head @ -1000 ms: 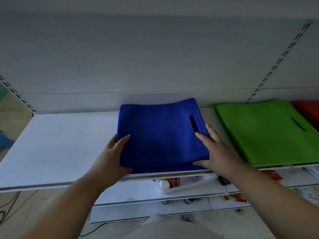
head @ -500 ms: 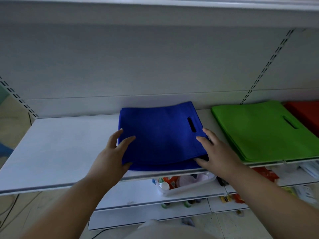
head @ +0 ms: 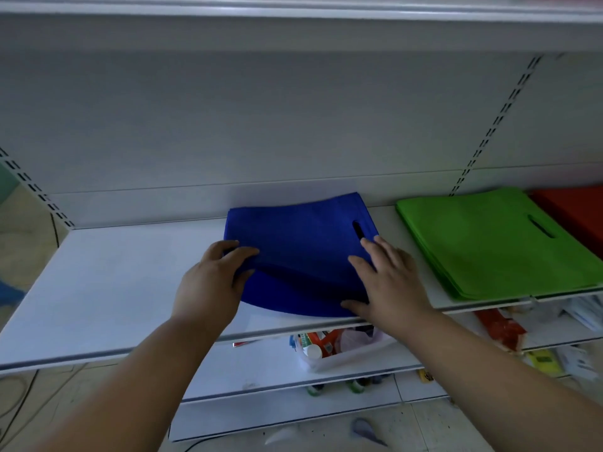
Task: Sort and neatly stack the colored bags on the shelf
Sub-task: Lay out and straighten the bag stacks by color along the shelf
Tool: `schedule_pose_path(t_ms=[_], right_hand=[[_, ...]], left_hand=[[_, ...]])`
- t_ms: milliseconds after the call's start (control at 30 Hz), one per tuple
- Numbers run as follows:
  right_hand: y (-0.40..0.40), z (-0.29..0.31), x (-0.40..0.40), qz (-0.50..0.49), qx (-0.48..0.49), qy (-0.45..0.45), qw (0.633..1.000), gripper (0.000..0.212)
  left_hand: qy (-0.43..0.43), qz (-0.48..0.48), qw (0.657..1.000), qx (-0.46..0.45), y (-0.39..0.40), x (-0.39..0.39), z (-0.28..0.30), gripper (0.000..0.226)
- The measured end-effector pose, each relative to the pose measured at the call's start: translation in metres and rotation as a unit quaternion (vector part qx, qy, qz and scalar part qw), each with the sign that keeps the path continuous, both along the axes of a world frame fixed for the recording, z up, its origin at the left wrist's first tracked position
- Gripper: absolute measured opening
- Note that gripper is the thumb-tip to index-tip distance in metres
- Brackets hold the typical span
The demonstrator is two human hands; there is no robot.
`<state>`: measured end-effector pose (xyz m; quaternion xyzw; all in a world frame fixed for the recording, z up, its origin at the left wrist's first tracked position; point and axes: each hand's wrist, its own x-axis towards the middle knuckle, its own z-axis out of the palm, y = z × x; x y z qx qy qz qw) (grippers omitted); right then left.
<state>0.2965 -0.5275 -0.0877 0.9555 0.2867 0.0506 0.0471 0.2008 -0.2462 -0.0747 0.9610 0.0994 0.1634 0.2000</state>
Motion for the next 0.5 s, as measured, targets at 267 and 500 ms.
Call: schedule_pose_path(t_ms=[267, 500], right_hand=[[-0.009, -0.005, 0.004, 0.014, 0.042, -0.023, 0.999, 0.052], [-0.011, -0.006, -0.007, 0.014, -0.010, 0.026, 1.000, 0.067]], left_hand=[[0.079, 0.012, 0.985, -0.153, 0.001, -0.012, -0.015, 0.037], [0.161, -0.004, 0.950, -0.266, 0.002, -0.023, -0.010, 0.071]])
